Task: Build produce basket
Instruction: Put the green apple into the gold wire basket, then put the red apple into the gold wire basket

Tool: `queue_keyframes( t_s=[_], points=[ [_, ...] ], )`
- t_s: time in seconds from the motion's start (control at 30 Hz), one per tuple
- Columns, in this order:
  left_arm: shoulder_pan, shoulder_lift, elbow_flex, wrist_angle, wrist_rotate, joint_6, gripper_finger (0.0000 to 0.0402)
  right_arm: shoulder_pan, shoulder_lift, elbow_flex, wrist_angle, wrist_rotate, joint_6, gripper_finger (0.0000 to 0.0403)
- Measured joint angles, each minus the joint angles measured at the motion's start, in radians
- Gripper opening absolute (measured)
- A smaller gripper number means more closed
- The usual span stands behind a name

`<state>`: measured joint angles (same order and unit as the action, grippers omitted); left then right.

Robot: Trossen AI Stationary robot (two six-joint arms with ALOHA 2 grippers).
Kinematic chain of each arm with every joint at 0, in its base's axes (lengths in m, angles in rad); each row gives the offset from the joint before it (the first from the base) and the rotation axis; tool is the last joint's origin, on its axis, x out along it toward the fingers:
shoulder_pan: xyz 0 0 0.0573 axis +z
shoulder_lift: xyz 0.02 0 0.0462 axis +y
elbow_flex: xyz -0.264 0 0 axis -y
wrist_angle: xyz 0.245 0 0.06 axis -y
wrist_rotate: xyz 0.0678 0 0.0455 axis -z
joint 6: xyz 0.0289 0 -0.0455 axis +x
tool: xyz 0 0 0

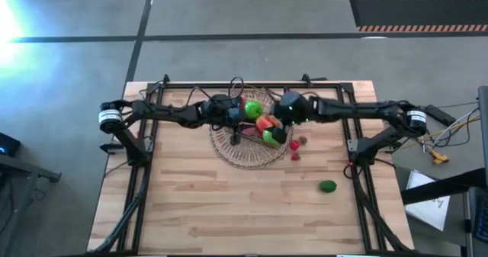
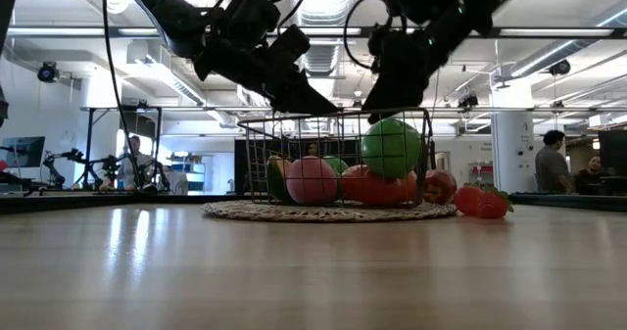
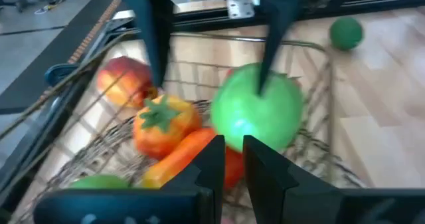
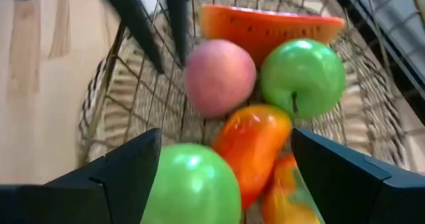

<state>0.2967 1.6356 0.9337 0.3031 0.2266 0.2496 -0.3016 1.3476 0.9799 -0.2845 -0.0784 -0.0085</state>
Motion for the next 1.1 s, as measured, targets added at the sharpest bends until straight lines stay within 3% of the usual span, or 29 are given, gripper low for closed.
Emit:
queue_keyframes(
  t_s=[0.2, 0.47, 0.87, 1.0, 1.1],
  points=[
    [-0.038, 0.000, 0.000, -0.001, 0.000, 0.003, 0.0038, 0.000, 0.055, 0.232, -0.381, 0.000, 0.012, 0.0327],
    [-0.047, 0.016, -0.001, -0.014, 0.001, -0.008, 0.0038, 0.000, 0.178, 0.351, -0.555, 0.000, 0.042, 0.0327],
    [-0.047, 0.107, -0.003, -0.007, 0.000, -0.010, 0.0038, -0.011, 0.319, 0.438, -0.612, -0.083, 0.033, 0.0326],
    [-0.047, 0.103, -0.002, -0.005, -0.001, -0.011, 0.0038, -0.011, 0.332, 0.435, -0.587, -0.049, 0.016, 0.0326],
    [-0.047, 0.095, -0.003, -0.010, -0.011, -0.008, 0.0038, -0.011, 0.318, 0.435, -0.579, 0.066, -0.001, 0.0326]
  ],
)
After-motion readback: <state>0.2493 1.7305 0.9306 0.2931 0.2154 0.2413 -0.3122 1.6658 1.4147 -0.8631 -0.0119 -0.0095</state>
